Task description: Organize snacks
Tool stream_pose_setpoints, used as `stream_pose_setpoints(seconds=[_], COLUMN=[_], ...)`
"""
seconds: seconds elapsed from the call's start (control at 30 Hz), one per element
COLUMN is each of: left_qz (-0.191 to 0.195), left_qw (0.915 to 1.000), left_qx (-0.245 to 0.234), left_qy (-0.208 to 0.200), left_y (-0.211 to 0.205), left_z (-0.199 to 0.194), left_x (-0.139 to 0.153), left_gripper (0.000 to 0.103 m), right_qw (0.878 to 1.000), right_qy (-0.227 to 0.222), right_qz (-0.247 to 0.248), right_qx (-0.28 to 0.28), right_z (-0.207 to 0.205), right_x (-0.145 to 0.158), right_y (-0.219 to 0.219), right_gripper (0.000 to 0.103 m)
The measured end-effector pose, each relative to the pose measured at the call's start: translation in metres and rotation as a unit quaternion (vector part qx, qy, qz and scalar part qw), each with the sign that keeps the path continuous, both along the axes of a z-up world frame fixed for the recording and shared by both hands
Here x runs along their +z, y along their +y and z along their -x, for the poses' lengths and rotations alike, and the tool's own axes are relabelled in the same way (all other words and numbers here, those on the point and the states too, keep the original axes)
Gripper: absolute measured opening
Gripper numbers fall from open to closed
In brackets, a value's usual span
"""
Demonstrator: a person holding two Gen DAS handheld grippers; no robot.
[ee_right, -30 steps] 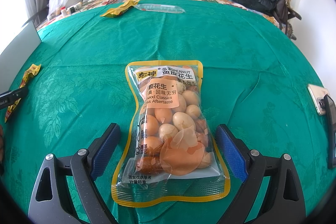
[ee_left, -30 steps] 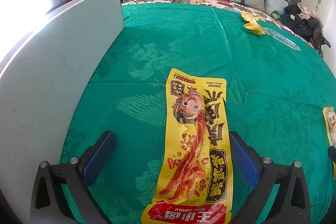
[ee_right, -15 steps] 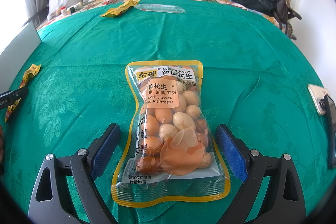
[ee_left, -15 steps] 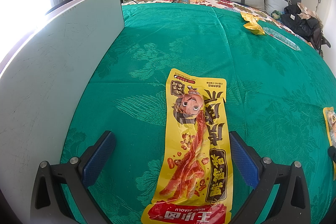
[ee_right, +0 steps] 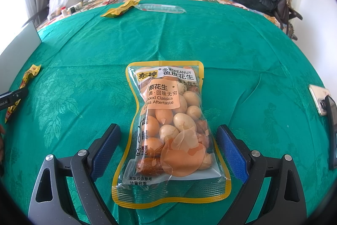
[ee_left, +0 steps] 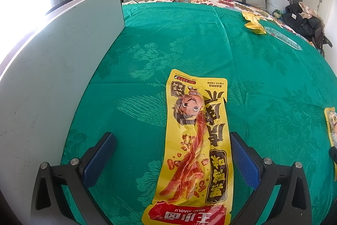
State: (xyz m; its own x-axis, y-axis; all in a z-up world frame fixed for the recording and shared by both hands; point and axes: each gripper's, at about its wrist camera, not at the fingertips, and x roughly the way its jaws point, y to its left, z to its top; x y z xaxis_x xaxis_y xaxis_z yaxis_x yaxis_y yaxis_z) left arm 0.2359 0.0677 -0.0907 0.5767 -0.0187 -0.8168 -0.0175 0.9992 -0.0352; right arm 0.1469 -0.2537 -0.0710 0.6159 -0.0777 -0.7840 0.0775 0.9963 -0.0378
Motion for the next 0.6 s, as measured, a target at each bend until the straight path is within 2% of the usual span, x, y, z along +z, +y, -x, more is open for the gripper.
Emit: stream_pose_setpoints(seconds=[0.13,0.23,0.3,0.37,0.4,0.47,0.53,0.57,0.6], left_qz=[0.003,0.004,0.004,0.005,0.003,-0.003,0.013,0.028,0.045], left_qw=[0.9986,0.9979,0.9976,0.998,0.998,0.9957,0.9929,0.9916,0.9904], left_qx=[0.01,0.028,0.023,-0.004,-0.029,-0.072,-0.096,-0.104,-0.108], left_qy=[0.052,0.058,0.066,0.063,0.057,0.058,0.07,0.072,0.074], left_y=[-0.001,-0.003,-0.004,-0.006,-0.01,-0.017,-0.017,-0.016,-0.015], left_z=[-0.014,-0.015,-0.015,-0.012,-0.008,0.001,0.013,0.021,0.029], left_x=[0.002,0.002,0.002,0.005,0.008,0.014,0.016,0.017,0.018], left_gripper=[0.103,0.103,0.103,0.093,0.077,0.055,0.052,0.052,0.05], right_qw=[1.0,1.0,1.0,1.0,1.0,0.995,0.975,0.967,0.968], right_qy=[0.0,0.0,0.0,-0.001,-0.002,-0.014,-0.039,-0.053,-0.057], right_qz=[0.0,0.0,-0.001,-0.004,-0.013,-0.093,-0.219,-0.25,-0.243], right_qx=[0.0,0.0,0.0,0.005,0.016,0.036,0.028,0.012,-0.007], right_z=[0.0,0.0,0.0,0.0,0.0,0.002,0.006,0.007,0.006], right_x=[0.0,0.0,0.0,0.0,0.001,0.007,0.017,0.024,0.031], right_y=[0.0,0.0,0.0,0.0,-0.002,-0.016,-0.043,-0.055,-0.062], right_gripper=[0.095,0.095,0.095,0.095,0.095,0.094,0.093,0.093,0.093])
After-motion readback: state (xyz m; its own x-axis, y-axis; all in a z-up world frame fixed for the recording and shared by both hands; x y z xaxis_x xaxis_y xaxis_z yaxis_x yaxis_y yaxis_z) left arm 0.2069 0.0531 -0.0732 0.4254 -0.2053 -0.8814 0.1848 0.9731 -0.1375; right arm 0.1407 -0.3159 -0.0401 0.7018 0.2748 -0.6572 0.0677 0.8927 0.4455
